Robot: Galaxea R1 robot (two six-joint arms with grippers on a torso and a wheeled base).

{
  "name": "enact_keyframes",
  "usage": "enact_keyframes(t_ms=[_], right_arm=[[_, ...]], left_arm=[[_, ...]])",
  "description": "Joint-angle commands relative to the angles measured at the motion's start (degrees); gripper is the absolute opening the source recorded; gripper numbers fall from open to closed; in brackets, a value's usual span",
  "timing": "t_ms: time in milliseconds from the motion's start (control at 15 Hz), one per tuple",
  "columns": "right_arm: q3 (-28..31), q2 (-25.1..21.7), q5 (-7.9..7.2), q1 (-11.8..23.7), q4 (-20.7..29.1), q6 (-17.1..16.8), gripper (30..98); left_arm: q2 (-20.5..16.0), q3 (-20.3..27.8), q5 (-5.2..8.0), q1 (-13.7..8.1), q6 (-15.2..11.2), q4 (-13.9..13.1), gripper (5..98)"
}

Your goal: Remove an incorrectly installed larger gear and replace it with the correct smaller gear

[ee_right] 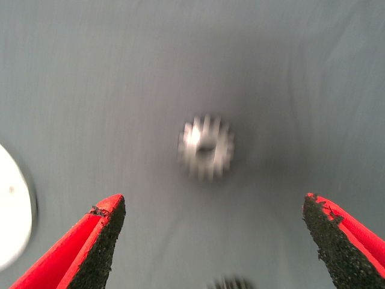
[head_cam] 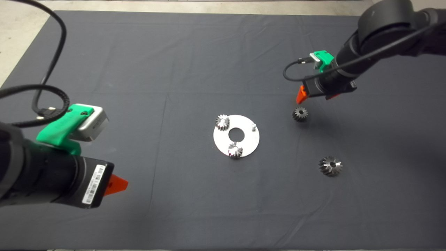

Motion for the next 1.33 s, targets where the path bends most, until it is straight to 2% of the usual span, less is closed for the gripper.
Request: enact_keyframes(t_ms=[0, 133, 333, 467, 667, 933, 1267], right_arm=[[-10.38, 7.05, -4.41, 0.73, 6.42, -1.23, 78.1], [-12.73, 9.12, -4.41, 0.73, 8.16, -1.47, 78.1], [-13.12, 9.47, -4.45, 0.47, 13.06, -1.47, 78.1], [-13.89, 9.3, -4.5, 0.29, 14.13, -1.39, 78.1], [-16.37, 8.25, -4.67, -2.41, 13.96, -1.64, 78.1], [-15.94, 5.21, -4.85, -6.7, 13.69, -2.49, 78.1], [-16.02, 3.22, -4.94, -6.83, 12.9, -4.37, 78.1]], left_arm=[[0.24, 0.62, 0.09, -0.54, -0.49, 0.52, 64.2], [0.33, 0.62, 0.09, -0.54, -0.49, 0.52, 64.2], [0.33, 0.62, 0.12, -0.54, -0.58, 0.61, 64.2], [0.33, 0.62, 0.09, -0.54, -0.66, 0.61, 64.2], [0.33, 0.62, 0.09, -0.54, -0.67, 0.53, 64.2], [0.59, 0.65, 0.09, -0.54, -1.1, 0.52, 64.2], [3.31, 0.53, 0.09, -0.54, -2.34, 0.61, 64.2]])
